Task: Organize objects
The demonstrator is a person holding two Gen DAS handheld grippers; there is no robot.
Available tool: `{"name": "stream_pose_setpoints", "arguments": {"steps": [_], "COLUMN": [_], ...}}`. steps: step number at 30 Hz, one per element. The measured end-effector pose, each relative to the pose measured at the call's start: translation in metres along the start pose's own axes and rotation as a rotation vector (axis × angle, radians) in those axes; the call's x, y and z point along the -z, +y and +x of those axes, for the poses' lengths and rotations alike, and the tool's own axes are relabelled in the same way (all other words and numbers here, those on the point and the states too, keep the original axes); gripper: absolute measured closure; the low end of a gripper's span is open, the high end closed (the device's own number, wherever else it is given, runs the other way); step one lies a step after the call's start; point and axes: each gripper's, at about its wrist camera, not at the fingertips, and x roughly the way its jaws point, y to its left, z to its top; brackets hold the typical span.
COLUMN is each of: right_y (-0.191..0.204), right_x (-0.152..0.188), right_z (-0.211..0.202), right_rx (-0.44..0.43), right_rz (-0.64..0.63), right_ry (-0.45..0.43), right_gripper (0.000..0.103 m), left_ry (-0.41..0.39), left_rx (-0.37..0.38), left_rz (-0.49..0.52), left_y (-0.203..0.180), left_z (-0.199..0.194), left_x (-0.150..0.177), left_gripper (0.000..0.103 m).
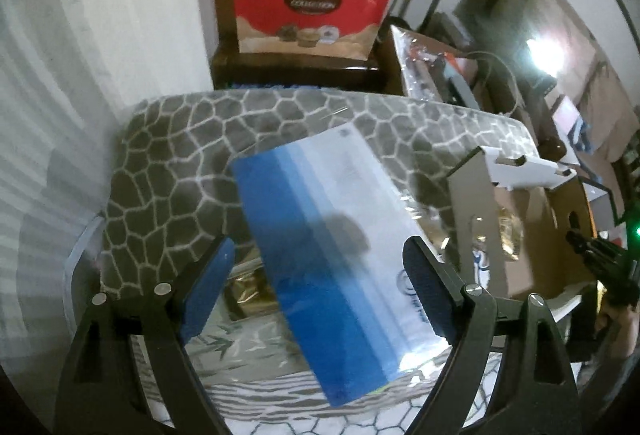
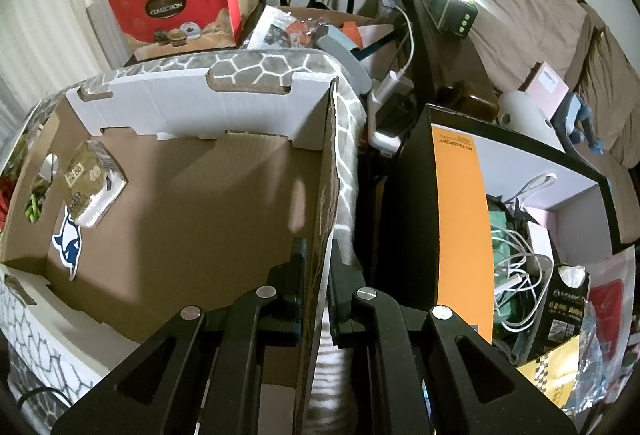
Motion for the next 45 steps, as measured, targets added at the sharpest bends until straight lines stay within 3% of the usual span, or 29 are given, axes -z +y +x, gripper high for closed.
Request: {"name": "stream_pose_setpoints", "arguments": {"steps": [5,8,12,16,17,18,26,41,44,45], "right_y": [-0.001,-0.001,0.000,-0.003,-0.002,-0.001,-0.002,-0.003,-0.003,-0.003], "right_x": [0.000,0.000,0.000,-0.001,-0.001,-0.001,-0.001,-0.001,-0.001,-0.001], "right_z": [0.000,0.000,0.000,0.000,0.000,0.000,0.000,0.000,0.000,0.000], "right_rx": [0.001,-0.002,-0.006,-0.007,-0.101,-0.101,-0.102,-0.105,-0.108,-0.108], "right_rz": [-0.002,-0.002,-0.019,-0.019,-0.160,-0.161,-0.165,-0.168,-0.171,-0.170], "right_ry": [0.001,0.001,0.002,0.001,-0.002,-0.001,-0.001,-0.001,-0.001,-0.002], "right_gripper": [0.095,0.095,0.095,0.095,0.095,0.095,0.095,0.094,0.093,0.093], "left_ry": [0.044,0.055,0.023,-0.009,-0.016,-0.021,-0.094,0.007,0.016,0.017], "left_rx": [0.048,0.061,0.011,0.027,0.040,0.043,0.143,0.369,0.381,0.381], "left_rz": [-0.025,-0.038,-0.041,-0.077,-0.077,-0.075,-0.091,-0.092,-0.096,-0.100], "left_y": [0.010,0.013,0.013,0.021,0.022,0.022,0.023,-0.009,-0.011,-0.011], "left_z": [0.012,0.017,0.014,0.008,0.006,0.005,-0.022,-0.005,-0.001,0.000], "left_x": [0.005,0.008,0.008,0.010,0.010,0.010,0.006,0.005,0.007,0.007], "left_gripper": [0.019,0.030,0.060,0.091,0.094,0.099,0.101,0.097,0.080,0.068]}}
